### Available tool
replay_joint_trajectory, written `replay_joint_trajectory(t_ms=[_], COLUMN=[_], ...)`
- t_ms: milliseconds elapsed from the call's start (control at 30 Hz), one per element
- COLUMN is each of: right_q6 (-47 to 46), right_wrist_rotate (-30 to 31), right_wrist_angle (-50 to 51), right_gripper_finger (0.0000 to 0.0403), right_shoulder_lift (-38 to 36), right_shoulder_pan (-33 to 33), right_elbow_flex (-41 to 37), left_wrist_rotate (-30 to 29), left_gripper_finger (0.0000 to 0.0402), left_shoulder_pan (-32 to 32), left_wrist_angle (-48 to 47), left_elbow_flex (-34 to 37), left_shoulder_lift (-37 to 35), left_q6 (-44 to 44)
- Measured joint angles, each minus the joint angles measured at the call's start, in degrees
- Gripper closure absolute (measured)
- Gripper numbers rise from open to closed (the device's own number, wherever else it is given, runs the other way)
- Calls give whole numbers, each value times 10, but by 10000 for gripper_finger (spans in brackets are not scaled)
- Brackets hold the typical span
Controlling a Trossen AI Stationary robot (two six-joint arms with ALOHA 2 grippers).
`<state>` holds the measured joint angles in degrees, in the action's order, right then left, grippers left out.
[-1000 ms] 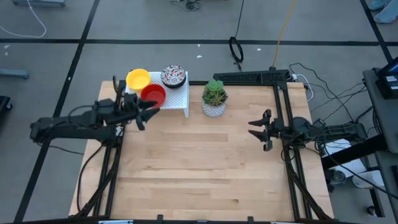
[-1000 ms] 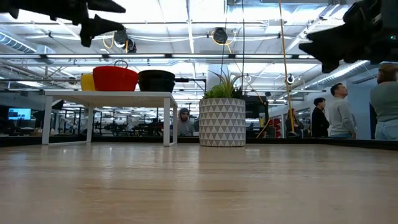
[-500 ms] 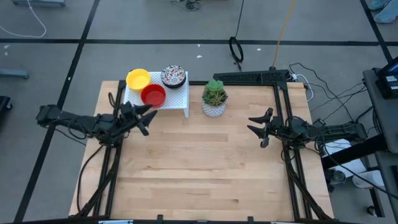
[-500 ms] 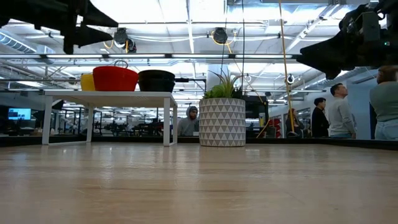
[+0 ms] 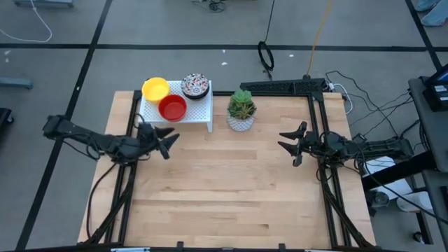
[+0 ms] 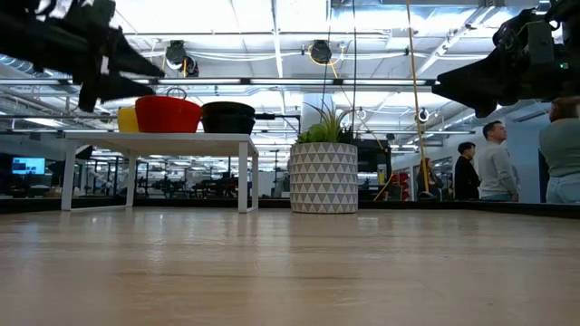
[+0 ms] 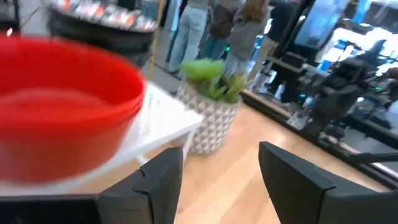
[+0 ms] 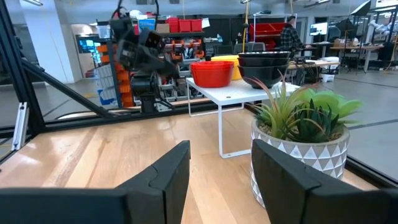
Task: Pick & Place Mini bowls
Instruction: Return to Home Position
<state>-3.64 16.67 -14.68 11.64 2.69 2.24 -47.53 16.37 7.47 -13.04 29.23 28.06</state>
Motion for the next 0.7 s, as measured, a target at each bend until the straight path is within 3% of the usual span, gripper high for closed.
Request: replay_joint_trajectory(t_ms=[200,433,700], right_q6=[0,0,0], right_wrist_rotate=[0,-2,-2], right_wrist_angle=[-1,-1,-1], right_gripper_finger=[243,243,243], right_shoulder_lift=[0,0,0], right_shoulder_pan=[0,0,0], right_elbow_flex=[0,0,0], left_wrist_rotate=[6,78,134], left_gripper_finger=[188,188,188], left_shoulder_pan=[-33,-90,-174], left_wrist_angle=[30,160,178], left_elbow_flex=[56,120,122], left_shoulder_lift=[-2,-2,-8], left_q6=[42,16,-26])
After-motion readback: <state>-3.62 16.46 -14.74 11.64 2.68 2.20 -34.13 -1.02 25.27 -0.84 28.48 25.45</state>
